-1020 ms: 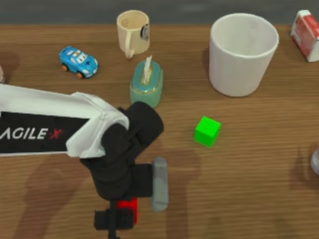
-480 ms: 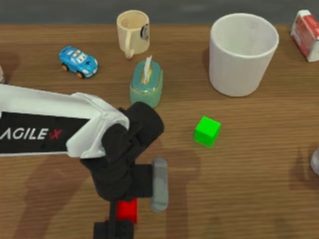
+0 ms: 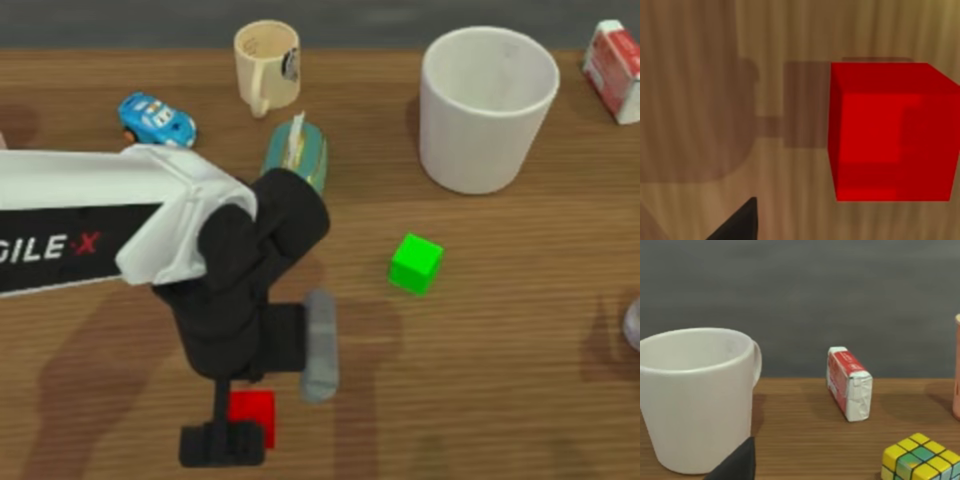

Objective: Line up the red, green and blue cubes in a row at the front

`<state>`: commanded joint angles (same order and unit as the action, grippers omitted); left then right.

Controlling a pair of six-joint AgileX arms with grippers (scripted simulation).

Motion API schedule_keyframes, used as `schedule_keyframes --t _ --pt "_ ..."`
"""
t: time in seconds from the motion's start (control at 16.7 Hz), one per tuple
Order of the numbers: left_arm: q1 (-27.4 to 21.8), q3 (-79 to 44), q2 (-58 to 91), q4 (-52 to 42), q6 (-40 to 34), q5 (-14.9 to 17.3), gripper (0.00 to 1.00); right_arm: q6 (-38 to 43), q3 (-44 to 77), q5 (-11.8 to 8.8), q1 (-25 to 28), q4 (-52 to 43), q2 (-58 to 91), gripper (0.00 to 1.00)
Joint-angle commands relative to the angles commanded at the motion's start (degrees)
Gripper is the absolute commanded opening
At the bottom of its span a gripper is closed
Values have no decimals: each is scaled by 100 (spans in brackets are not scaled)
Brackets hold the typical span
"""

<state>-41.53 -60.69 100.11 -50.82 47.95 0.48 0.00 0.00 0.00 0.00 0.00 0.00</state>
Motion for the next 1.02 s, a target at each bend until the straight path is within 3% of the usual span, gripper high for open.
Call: schedule_keyframes --t 0.24,0.66,1.02 --pt "55 -377 -330 -676 -13 -4 100 0 0 0 0 0 0 100" --pt "101 -257 -451 -599 -63 -13 100 -48 173 -10 63 -118 173 100" --pt "883 928 -1931 255 -691 -89 100 -532 2090 -20 598 -1304 2144 100"
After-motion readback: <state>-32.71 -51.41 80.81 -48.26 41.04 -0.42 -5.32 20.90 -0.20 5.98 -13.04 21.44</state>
